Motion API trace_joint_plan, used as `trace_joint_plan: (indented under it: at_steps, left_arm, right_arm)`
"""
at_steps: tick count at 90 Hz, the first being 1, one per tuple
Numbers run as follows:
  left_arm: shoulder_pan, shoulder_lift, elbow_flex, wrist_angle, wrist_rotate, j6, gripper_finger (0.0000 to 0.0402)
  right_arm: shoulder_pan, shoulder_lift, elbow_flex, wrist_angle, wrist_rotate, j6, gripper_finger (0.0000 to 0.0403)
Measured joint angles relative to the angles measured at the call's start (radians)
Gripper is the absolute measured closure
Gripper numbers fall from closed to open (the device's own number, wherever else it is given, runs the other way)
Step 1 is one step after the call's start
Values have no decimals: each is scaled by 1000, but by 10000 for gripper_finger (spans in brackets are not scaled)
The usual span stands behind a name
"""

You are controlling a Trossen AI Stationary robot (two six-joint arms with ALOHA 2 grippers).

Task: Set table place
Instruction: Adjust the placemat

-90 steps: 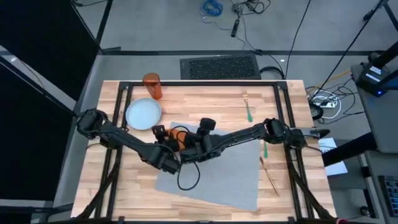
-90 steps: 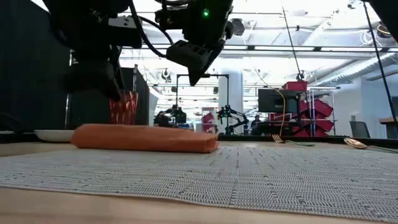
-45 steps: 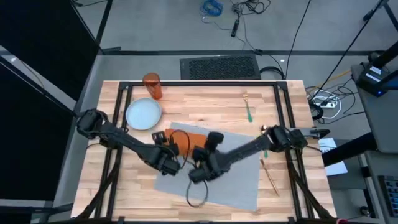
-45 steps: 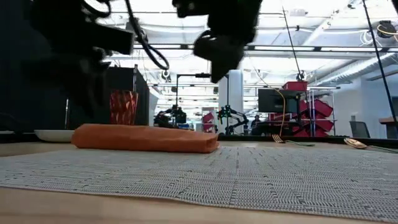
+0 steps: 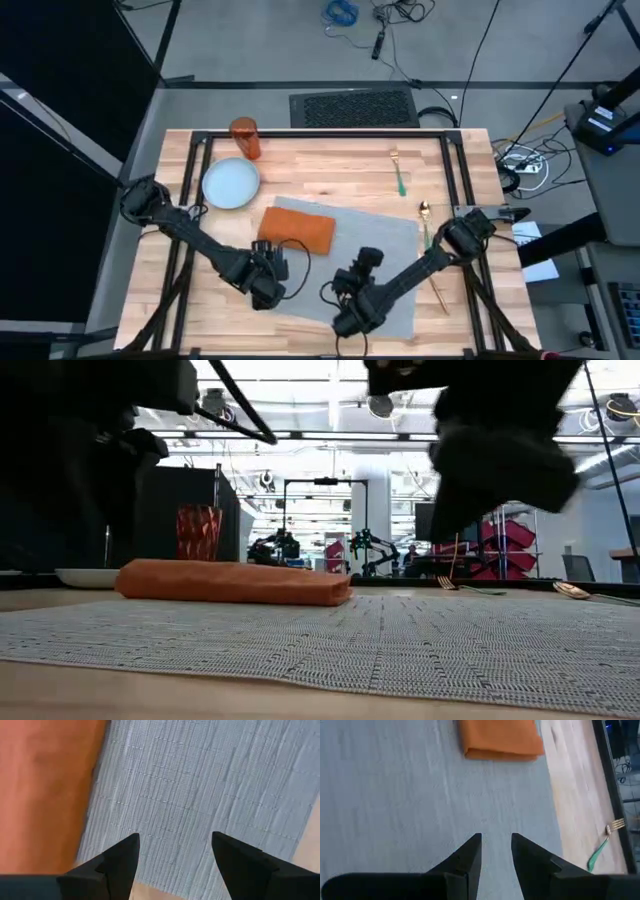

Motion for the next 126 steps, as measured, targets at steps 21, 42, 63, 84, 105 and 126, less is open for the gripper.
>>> trace_joint_plan:
  at_steps: [21,42,63,84,105,126]
  left_arm:
    - [10,40,0,-84,1,-50,168]
    - [23,110,5,-138,20,-51,169]
    - [44,138,11,-141,-8,-39,169]
    - [41,138,11,-140,-11,-23,169]
    - [42,138,11,-108,-34,-22,169]
    - [42,138,11,-106,-50,-15,169]
  right_arm:
    - [50,0,-78,-26,-99,91,309]
    - [68,-5,-99,-201,-207,237,309]
    - [77,-160,-199,-152,34,537,310]
    - [108,-419,-415,79,-71,485,310]
    - [166,-633,-739,607,-285,462,310]
    - [164,-658,-849,671,-443,557,310]
